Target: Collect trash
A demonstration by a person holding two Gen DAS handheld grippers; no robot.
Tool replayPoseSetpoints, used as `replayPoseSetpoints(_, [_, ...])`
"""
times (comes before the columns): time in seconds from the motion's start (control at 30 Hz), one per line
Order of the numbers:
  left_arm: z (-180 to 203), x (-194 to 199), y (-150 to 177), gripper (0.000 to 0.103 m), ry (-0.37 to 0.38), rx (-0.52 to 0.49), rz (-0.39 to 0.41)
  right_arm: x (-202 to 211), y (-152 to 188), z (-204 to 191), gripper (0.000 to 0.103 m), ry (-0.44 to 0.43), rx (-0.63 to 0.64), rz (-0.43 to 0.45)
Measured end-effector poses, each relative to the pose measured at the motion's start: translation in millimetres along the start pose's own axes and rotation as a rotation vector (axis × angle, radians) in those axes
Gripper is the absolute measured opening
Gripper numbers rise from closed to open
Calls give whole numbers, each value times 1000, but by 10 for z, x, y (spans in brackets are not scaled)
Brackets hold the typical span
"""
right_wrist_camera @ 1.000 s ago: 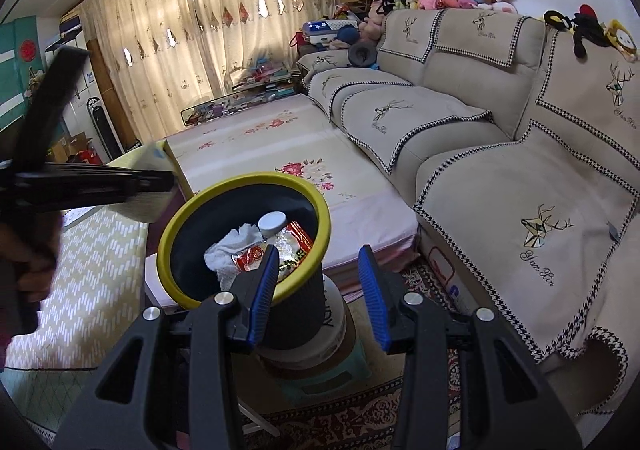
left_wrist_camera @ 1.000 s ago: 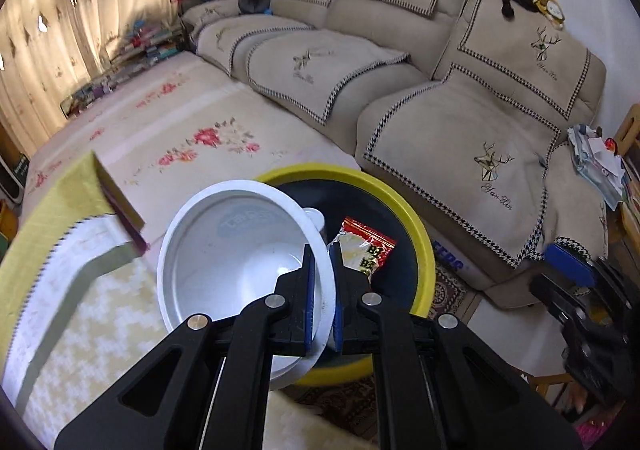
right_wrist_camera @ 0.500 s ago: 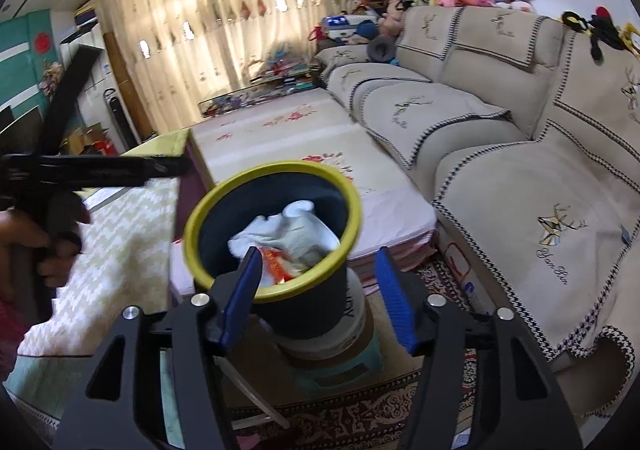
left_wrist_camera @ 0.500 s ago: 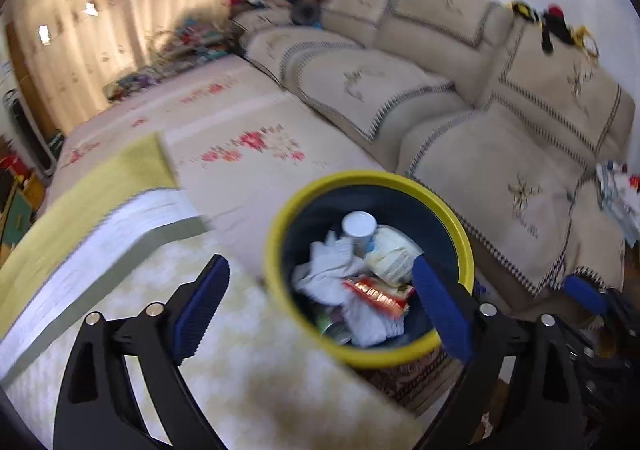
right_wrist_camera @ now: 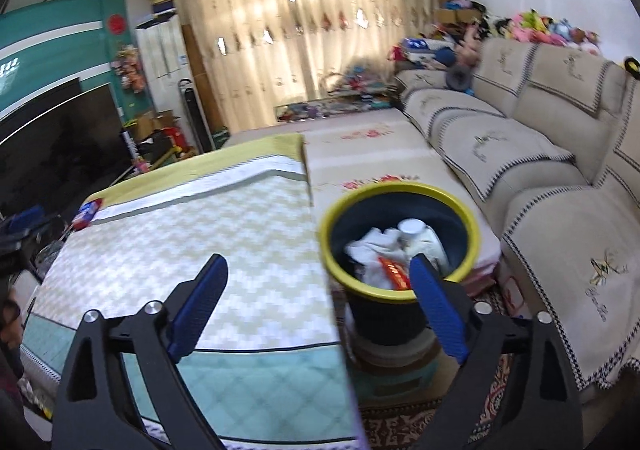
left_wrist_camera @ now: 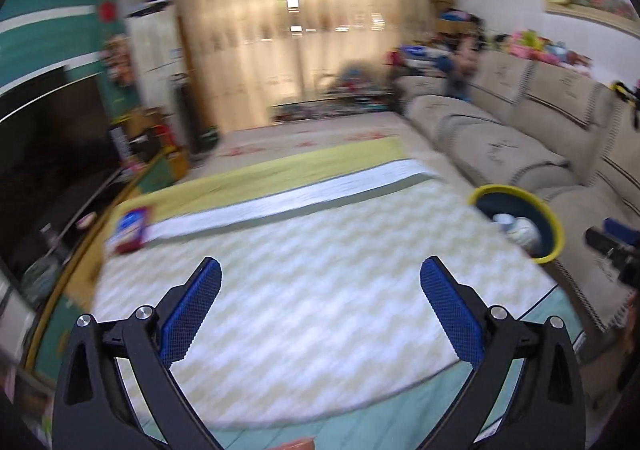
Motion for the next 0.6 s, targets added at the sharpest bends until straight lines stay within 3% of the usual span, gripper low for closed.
replayPoseSetpoints(0.1, [-446,363,249,98,-73,91,16,176,-33,-241,93,2,44,33])
replayPoseSetpoints(0.3, [-938,952,524,98,-122,203,75,550,-57,-483,96,-9,79,89])
replayPoseSetpoints(0.6, [-906,1302,605,98,-114,222,115,782,-9,-534,96,-9,93,114])
Point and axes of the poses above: each gripper's, at about its wrist camera, not at the fingertips, and x roughly against the way its jaws point, z to its right, y to its underside, the point moved 8 cm from there along -x, roughly the way its jaws point, and after that the axes turned 3 degrees about -x, right-handed, at the moved point
